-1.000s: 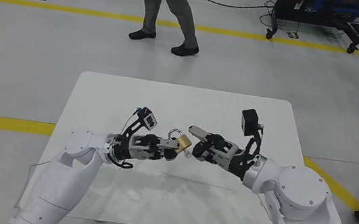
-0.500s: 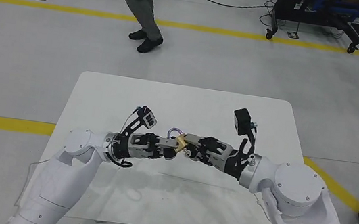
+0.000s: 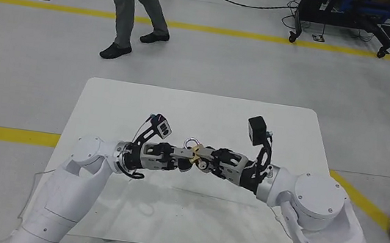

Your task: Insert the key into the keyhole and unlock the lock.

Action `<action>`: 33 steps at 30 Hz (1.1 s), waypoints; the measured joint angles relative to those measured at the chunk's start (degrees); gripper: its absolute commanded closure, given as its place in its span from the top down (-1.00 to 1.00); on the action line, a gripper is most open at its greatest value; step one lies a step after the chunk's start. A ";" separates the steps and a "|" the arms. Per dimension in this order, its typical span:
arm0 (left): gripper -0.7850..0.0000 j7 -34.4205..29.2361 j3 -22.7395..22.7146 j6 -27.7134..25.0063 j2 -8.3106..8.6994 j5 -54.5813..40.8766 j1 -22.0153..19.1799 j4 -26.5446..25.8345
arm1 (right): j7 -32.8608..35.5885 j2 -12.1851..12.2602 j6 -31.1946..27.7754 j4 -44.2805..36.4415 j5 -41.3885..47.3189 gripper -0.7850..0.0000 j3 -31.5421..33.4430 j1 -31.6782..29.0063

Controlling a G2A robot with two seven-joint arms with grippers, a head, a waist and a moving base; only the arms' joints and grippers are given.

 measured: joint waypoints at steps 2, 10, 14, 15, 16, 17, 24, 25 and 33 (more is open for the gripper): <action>-1.00 -0.03 0.09 0.03 0.01 -0.15 -0.13 0.14 | -0.31 0.01 -0.36 0.18 0.89 -1.00 0.24 0.01; -0.41 -0.19 0.37 -0.40 0.09 -0.66 -0.65 0.69 | -1.76 0.13 -2.10 0.62 4.06 -1.00 1.16 -0.46; -0.07 -0.63 0.53 -0.47 0.11 -1.27 -0.85 1.08 | -2.26 0.23 -2.80 0.62 4.96 -1.00 1.36 -0.60; -0.02 -0.76 0.53 -0.61 0.12 -1.49 -0.91 1.19 | -2.42 0.26 -3.00 0.58 5.10 -1.00 1.37 -0.64; 0.18 -0.87 0.50 -0.75 0.13 -1.60 -0.96 1.25 | -2.55 0.29 -3.14 0.55 5.19 -1.00 1.37 -0.68; 0.36 -0.98 0.47 -0.90 0.14 -1.76 -0.98 1.29 | -2.71 0.32 -3.30 0.52 5.25 -1.00 1.37 -0.72; 0.37 -0.31 -0.88 -3.05 0.24 -4.30 -0.28 1.40 | -4.78 0.45 -4.46 -0.23 6.59 -1.00 2.09 -1.57; -0.02 0.15 -1.19 -3.48 0.25 -4.63 -0.07 1.41 | -4.84 0.49 -4.46 -0.50 6.77 -1.00 2.23 -1.76; -0.55 2.44 -1.47 -5.08 0.26 -4.45 0.76 0.19 | -4.27 0.81 -3.99 -1.31 7.12 -1.00 0.67 -3.00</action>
